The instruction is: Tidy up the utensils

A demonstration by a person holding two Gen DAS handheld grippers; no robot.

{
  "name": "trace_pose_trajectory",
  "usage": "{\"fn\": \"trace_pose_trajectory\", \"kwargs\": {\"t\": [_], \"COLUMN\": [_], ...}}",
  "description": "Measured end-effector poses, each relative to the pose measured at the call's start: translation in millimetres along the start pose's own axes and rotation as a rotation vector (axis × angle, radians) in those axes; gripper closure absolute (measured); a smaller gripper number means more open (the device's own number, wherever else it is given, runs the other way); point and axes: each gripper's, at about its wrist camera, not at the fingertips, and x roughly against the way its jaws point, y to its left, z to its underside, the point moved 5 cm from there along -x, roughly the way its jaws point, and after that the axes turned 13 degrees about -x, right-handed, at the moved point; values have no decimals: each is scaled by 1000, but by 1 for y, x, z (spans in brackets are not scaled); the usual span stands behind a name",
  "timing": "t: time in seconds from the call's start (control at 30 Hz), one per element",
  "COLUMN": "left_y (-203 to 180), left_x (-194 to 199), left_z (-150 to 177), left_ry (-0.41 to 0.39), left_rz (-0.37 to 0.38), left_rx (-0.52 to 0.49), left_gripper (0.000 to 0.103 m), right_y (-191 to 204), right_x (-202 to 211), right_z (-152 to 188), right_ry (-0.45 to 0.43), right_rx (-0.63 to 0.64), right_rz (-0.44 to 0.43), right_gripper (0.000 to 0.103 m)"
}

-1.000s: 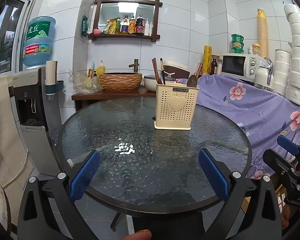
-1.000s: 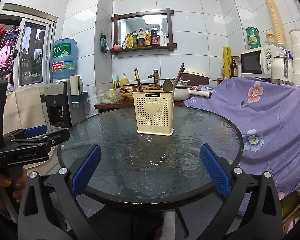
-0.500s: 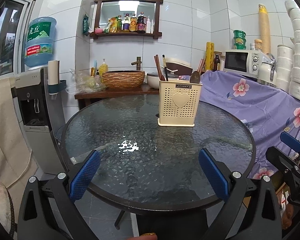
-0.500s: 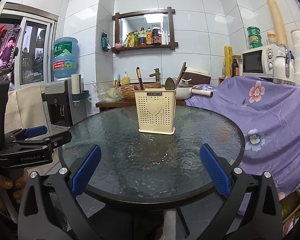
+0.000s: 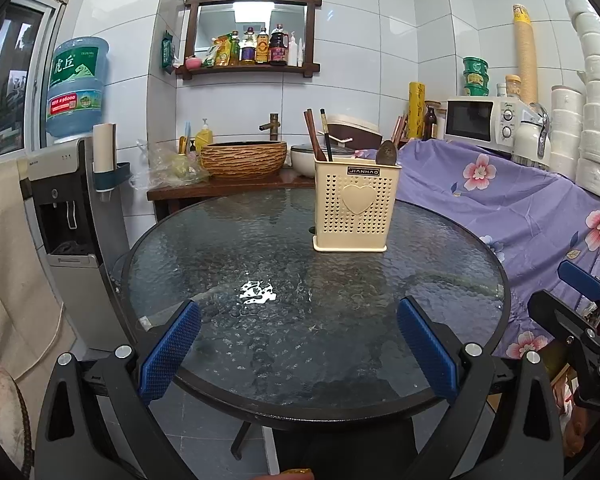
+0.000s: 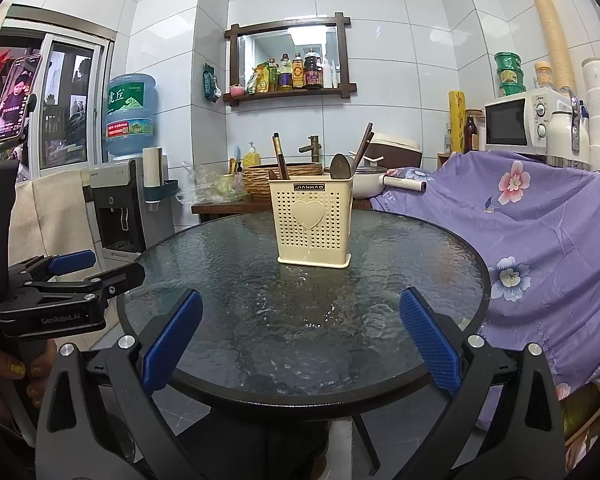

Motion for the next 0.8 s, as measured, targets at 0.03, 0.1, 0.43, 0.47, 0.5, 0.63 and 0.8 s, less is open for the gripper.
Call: {"fn": "trace_pose_trajectory", "kwargs": {"t": [0.03,0.1,0.43,0.47,0.5,0.63,0.8], "left_y": [0,0,-1,-2,-2,-3,-1], "left_x": [0,0,0,0,0,0,1], "left_z": [0,0,0,0,0,-1,0], "left_ry": [1,2,3,2,3,5,-5], "left_rz": [0,1,-1,-1,1,-1,-8], "left_rx": [0,1,-8,-9,-9,-13,-5], "left_gripper": [6,6,6,6,6,6,6], "right_y": [0,0,2,2,1,1,1], "right_x": [0,0,-1,-1,-1,-1,-1], "right_z": [0,0,1,1,0,1,1], "right_ry": [0,2,9,8,8,11,11], "right_rx": [-1,-2,-3,-3,-4,-2,-3], "right_rz": [0,-2,-2,-1,-2,0,-1], "right_gripper": [6,6,6,6,6,6,6]}}
